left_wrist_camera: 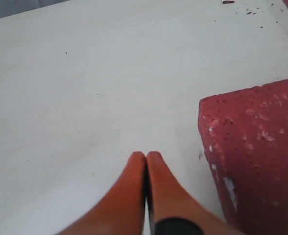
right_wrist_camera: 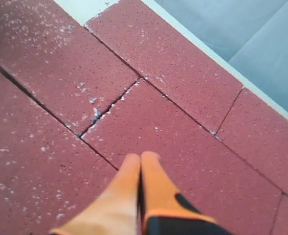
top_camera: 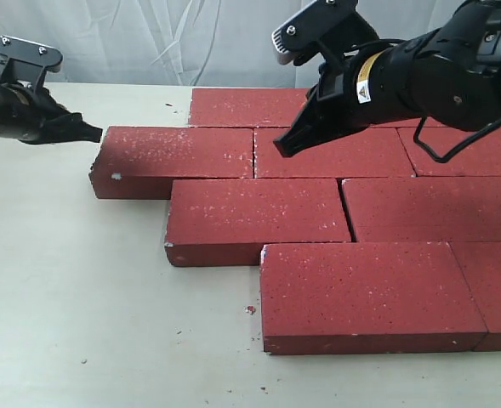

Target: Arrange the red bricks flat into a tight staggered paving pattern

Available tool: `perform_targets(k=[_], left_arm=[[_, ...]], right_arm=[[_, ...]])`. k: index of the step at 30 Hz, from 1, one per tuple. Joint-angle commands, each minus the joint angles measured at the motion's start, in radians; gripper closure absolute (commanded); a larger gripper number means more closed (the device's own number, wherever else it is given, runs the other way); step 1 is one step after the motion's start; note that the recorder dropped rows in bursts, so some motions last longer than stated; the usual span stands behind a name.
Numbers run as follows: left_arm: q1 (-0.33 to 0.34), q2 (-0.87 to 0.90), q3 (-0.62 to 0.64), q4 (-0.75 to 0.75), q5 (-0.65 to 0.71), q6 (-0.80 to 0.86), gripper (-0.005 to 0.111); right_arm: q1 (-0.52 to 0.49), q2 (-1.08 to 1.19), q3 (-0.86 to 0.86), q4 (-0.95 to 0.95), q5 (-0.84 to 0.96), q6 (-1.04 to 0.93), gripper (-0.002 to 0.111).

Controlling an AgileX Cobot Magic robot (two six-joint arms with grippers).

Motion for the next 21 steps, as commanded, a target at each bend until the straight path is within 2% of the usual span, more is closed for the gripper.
perform_targets(k=[1, 5, 9, 14, 17, 21], left_arm=[[-0.037, -0.129, -0.003, -0.042, 0.153, -0.004, 0.107], [-0.102, -0.227, -0.003, -0.048, 0.242, -0.004, 0.107], [-0.162, -0.27, -0.003, -0.065, 0.257, -0.004, 0.107], [-0.212, -0.289, -0.003, -0.115, 0.263, -0.004, 0.107], [-0.216, -0.295, -0.007, -0.074, 0.373, -0.004, 0.107], [-0.202, -0.31, -0.009, 0.06, 0.605, -0.004, 0.107]], right_arm=[[0.006, -0.007, 0.006, 0.149, -0.019, -0.002, 0.109], [0.023, -0.007, 0.006, 0.143, -0.014, -0.019, 0.109], [0.025, -0.007, -0.009, 0.077, -0.007, -0.116, 0.109], [0.025, -0.007, -0.141, 0.051, 0.205, -0.116, 0.109], [0.025, -0.007, -0.221, 0.025, 0.397, -0.117, 0.109], [0.023, -0.007, -0.259, 0.009, 0.578, -0.168, 0.109]])
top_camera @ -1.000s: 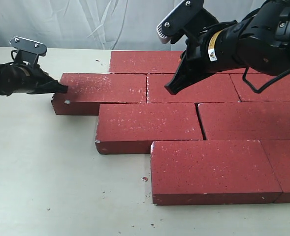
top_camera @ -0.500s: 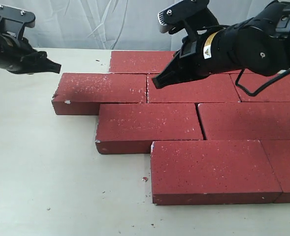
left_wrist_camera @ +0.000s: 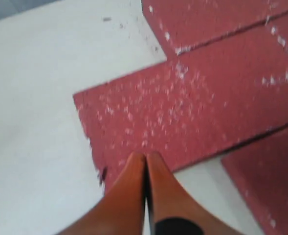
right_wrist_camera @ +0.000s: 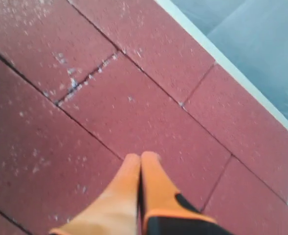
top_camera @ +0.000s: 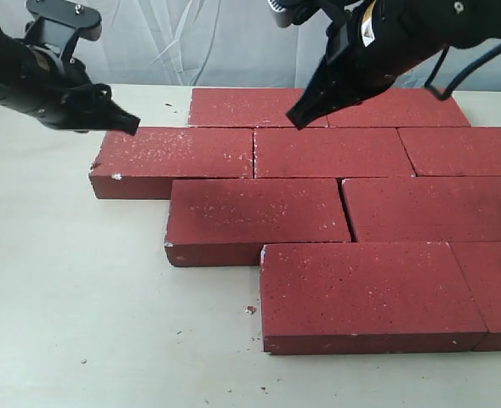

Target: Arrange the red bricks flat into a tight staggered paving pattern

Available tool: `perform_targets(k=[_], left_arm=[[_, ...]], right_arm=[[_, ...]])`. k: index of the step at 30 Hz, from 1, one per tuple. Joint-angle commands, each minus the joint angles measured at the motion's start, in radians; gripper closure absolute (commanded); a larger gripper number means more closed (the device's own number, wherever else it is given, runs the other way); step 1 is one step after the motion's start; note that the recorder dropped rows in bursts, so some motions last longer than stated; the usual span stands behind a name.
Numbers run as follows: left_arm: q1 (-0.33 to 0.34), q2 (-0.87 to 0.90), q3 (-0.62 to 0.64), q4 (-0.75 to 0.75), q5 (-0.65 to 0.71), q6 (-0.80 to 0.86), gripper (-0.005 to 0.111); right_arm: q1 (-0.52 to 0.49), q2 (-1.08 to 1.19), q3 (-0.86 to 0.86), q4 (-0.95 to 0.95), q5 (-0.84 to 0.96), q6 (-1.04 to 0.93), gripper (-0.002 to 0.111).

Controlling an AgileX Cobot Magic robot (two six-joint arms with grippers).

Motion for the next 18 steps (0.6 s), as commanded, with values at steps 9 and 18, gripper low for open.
perform_targets(k=[9, 18], left_arm=[[0.084, -0.152, -0.004, 0.18, 0.523, -0.011, 0.107], [0.115, -0.344, -0.004, 0.213, 0.552, -0.048, 0.107]], right_arm=[[-0.179, -0.019, -0.031, 0.073, 0.444, -0.127, 0.109], [-0.348, -0.134, -0.031, 0.212, 0.442, -0.117, 0.109]])
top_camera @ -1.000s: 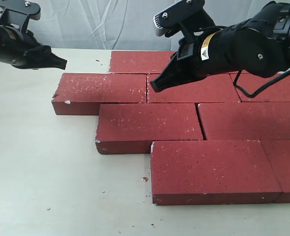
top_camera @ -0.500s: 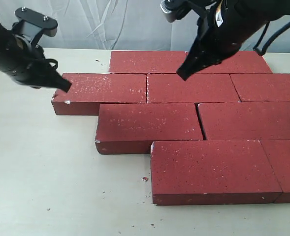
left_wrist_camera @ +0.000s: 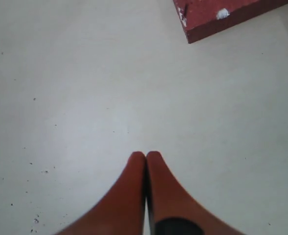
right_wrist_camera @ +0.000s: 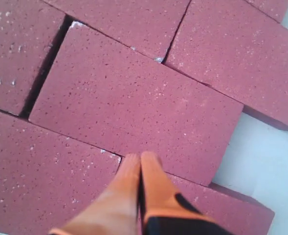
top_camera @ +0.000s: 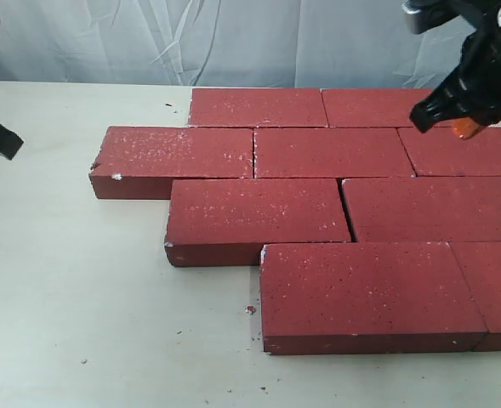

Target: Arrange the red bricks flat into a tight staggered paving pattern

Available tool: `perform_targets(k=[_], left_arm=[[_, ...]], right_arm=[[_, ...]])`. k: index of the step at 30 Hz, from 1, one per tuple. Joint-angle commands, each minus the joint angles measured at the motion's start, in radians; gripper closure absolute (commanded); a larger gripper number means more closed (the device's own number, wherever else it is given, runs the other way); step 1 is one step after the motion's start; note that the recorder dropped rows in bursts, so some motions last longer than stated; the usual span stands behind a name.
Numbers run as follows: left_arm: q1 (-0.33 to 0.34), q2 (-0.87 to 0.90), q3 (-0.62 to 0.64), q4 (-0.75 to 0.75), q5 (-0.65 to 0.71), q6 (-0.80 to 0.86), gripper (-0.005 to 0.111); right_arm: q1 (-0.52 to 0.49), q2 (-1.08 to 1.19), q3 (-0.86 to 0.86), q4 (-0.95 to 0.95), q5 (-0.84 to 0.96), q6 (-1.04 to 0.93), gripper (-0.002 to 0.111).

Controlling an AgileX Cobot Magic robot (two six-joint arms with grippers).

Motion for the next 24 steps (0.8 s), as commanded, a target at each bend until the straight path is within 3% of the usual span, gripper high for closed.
perform_targets(k=[1, 5, 14, 24], left_arm=[[0.007, -0.095, -0.004, 0.009, -0.006, -0.028, 0.107], [0.007, -0.18, 0.022, -0.004, -0.074, -0.03, 0.107], [0.007, -0.365, 0.194, -0.075, -0.42, -0.03, 0.107], [0.005, -0.542, 0.294, -0.122, -0.465, -0.03, 0.107]], right_arm=[[-0.065, -0.084, -0.006, 0.022, 0.001, 0.007, 0.109], [-0.112, -0.194, 0.044, 0.02, -0.074, 0.019, 0.109], [-0.213, -0.482, 0.315, 0.01, -0.448, 0.062, 0.109], [-0.218, -0.754, 0.567, 0.023, -0.68, 0.101, 0.109]])
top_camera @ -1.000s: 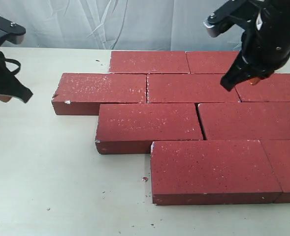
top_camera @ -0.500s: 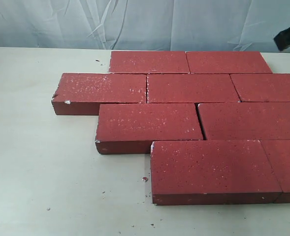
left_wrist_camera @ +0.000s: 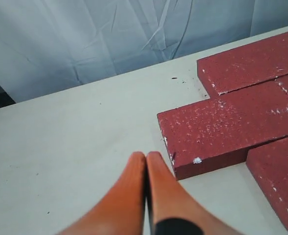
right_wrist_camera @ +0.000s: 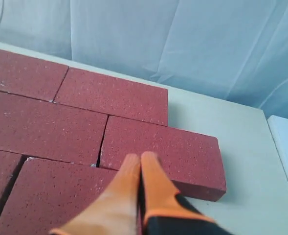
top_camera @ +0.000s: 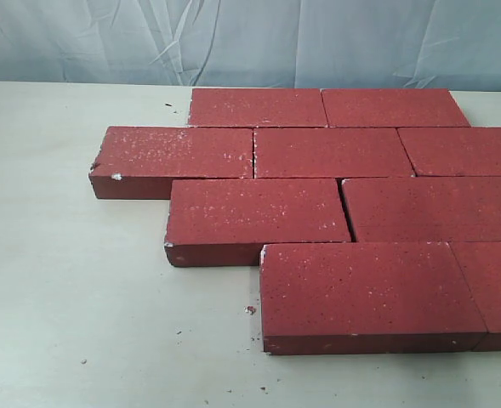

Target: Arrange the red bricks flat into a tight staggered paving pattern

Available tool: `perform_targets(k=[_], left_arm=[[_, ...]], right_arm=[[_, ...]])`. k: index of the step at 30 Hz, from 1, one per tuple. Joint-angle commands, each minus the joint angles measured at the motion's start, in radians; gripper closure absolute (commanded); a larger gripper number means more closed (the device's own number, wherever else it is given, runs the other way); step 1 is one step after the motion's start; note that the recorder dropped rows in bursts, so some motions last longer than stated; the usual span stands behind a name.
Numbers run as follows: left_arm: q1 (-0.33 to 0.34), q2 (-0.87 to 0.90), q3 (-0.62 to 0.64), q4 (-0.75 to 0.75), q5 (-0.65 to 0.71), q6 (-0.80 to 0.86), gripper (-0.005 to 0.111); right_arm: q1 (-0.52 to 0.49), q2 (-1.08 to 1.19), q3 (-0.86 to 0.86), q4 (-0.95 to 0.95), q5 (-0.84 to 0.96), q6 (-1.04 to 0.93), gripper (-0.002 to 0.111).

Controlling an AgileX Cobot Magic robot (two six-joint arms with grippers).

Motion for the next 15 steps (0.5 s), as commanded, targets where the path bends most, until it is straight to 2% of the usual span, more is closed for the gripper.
perform_targets(k=[1, 8, 13, 15], left_arm=[[0.001, -0.111, 0.049, -0.022, -0.004, -0.008, 0.107], [0.001, -0.32, 0.172, -0.096, -0.018, -0.008, 0.107], [0.001, -0.412, 0.218, -0.11, -0.031, -0.008, 0.107], [0.001, -0.443, 0.223, -0.128, -0.021, -0.008, 0.107]], right_arm=[[-0.005, -0.126, 0.1, 0.016, -0.12, 0.046, 0.109], [-0.005, -0.31, 0.248, 0.027, -0.273, 0.046, 0.109], [-0.005, -0.396, 0.267, 0.027, -0.273, 0.046, 0.109], [-0.005, -0.414, 0.267, 0.081, -0.271, 0.046, 0.109]])
